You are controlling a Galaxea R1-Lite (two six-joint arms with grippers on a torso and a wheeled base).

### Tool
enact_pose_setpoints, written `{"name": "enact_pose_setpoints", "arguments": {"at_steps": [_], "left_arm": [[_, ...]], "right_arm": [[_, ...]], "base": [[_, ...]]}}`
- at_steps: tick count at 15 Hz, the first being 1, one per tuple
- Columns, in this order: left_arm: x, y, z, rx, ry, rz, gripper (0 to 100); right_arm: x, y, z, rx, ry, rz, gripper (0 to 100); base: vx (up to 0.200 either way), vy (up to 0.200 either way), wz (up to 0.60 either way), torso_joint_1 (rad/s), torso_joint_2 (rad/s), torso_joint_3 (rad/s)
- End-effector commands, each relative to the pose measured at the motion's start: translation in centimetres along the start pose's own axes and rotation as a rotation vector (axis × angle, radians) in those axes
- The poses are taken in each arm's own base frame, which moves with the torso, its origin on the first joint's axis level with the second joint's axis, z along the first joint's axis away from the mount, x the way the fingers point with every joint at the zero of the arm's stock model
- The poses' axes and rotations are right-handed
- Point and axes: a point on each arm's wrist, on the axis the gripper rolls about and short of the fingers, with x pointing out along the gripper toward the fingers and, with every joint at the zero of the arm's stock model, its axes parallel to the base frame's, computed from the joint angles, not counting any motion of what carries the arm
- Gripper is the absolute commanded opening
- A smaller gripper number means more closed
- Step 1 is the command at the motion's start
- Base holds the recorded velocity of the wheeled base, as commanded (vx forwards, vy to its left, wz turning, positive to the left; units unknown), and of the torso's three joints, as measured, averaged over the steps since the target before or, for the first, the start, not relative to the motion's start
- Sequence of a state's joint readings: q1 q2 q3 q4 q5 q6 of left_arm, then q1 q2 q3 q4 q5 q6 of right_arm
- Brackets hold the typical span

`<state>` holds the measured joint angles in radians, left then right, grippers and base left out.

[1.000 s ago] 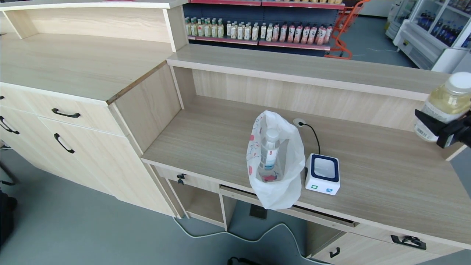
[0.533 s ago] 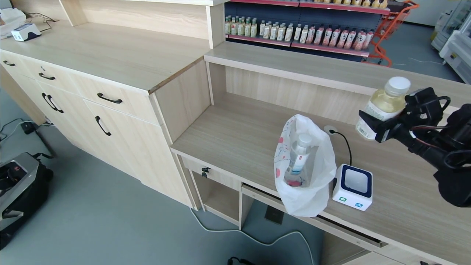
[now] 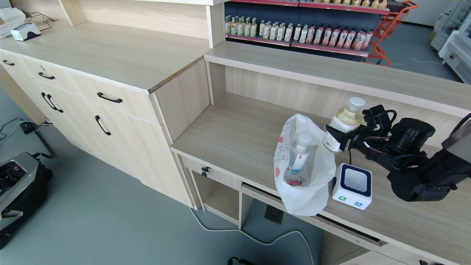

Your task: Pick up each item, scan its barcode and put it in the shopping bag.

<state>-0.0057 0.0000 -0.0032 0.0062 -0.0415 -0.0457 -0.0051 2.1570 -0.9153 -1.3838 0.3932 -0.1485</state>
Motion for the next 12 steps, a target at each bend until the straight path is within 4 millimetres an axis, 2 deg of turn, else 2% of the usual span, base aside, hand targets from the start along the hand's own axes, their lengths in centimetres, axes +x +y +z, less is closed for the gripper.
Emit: {"name": "enact_pose_setpoints", "arguments": {"at_steps": [1,2,6,8,12], "left_arm": [[0.0,0.0,0.0,0.0,0.0,0.0,100],[0.0,0.0,0.0,0.0,0.0,0.0,100],[0.0,0.0,0.0,0.0,0.0,0.0,100],[0.0,0.0,0.0,0.0,0.0,0.0,100],[0.0,0.0,0.0,0.0,0.0,0.0,100]], "right_arm": [[0.9,0.7,-2.4,0.023,0.045,0.024,0],[1.1,1.3,-3.3,0.033,0.064,0.039,0],[2.4,2.2,-4.3,0.022,0.054,0.066,0],[2.5,2.4,-4.7,0.007,0.064,0.071,0],[2.7,2.6,-6.9,0.011,0.107,0.077,0]], "base": [[0.0,0.0,0.0,0.0,0.0,0.0],[0.0,0.0,0.0,0.0,0.0,0.0],[0.0,0.0,0.0,0.0,0.0,0.0],[0.0,0.0,0.0,0.0,0.0,0.0],[0.0,0.0,0.0,0.0,0.0,0.0]]}}
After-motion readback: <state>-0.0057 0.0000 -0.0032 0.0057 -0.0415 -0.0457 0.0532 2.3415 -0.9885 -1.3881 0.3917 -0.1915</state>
